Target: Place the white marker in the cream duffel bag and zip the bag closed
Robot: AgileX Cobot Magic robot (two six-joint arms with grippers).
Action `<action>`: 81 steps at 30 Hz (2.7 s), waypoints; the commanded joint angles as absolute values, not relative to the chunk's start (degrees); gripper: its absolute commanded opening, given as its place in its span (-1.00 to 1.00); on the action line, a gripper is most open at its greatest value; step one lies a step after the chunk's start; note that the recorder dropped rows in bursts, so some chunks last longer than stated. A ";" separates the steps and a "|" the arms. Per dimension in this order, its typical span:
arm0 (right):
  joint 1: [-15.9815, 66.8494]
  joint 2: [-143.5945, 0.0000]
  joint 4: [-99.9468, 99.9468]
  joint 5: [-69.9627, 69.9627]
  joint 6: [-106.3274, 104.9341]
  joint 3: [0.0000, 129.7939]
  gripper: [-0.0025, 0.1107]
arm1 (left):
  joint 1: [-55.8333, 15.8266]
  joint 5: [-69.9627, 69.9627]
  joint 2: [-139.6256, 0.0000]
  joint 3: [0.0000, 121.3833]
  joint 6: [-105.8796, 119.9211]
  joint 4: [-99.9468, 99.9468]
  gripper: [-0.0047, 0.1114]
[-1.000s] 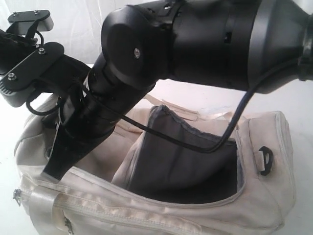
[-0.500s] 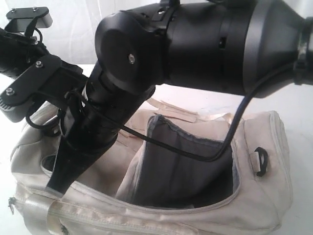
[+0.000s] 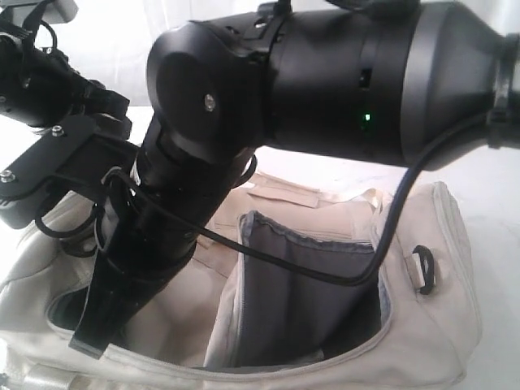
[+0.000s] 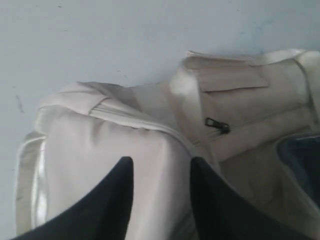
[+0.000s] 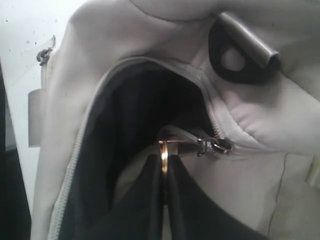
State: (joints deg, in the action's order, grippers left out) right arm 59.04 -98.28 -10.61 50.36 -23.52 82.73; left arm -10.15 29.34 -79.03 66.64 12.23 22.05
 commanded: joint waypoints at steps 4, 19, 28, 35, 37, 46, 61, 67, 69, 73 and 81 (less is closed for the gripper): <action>59.40 -97.71 -11.53 51.16 -24.29 82.79 -0.96 | -10.05 34.40 -78.41 66.82 18.44 28.45 0.20; 59.40 -97.58 -11.92 51.13 -24.29 82.79 -0.96 | -13.42 37.56 -79.56 65.40 21.53 28.70 0.19; 59.40 -95.78 -11.92 50.67 -24.29 82.79 -0.96 | -14.18 36.76 -79.66 61.41 22.56 28.59 0.19; 59.40 -95.37 -11.92 50.67 -24.29 82.79 -0.96 | -14.18 36.29 -79.66 60.63 22.78 28.59 0.19; 59.40 -95.39 -11.92 50.51 -24.29 82.79 -0.96 | -14.18 35.69 -79.66 60.63 22.66 28.59 0.16; 59.40 -95.39 -11.81 49.10 -24.29 82.79 -0.96 | -14.18 35.31 -80.18 60.63 22.77 29.51 -0.70; 59.40 -95.39 -11.95 51.94 -24.19 84.56 -0.96 | -14.44 17.93 -87.33 60.75 18.54 29.51 -0.90; 59.40 -95.57 -12.06 54.09 -23.30 84.56 -0.96 | -13.70 15.48 -88.64 61.82 17.68 29.64 -0.90; 59.40 -95.98 -13.19 54.45 -23.30 84.56 -0.96 | -13.29 16.23 -88.79 63.01 17.68 29.64 -0.90; 60.11 -96.80 -17.32 55.15 -25.12 84.56 -0.96 | -13.14 16.23 -88.79 65.06 17.68 29.53 -0.90; 62.21 -98.25 -18.85 54.82 -25.70 84.56 -0.96 | -11.79 16.02 -88.79 66.96 17.68 29.30 -0.90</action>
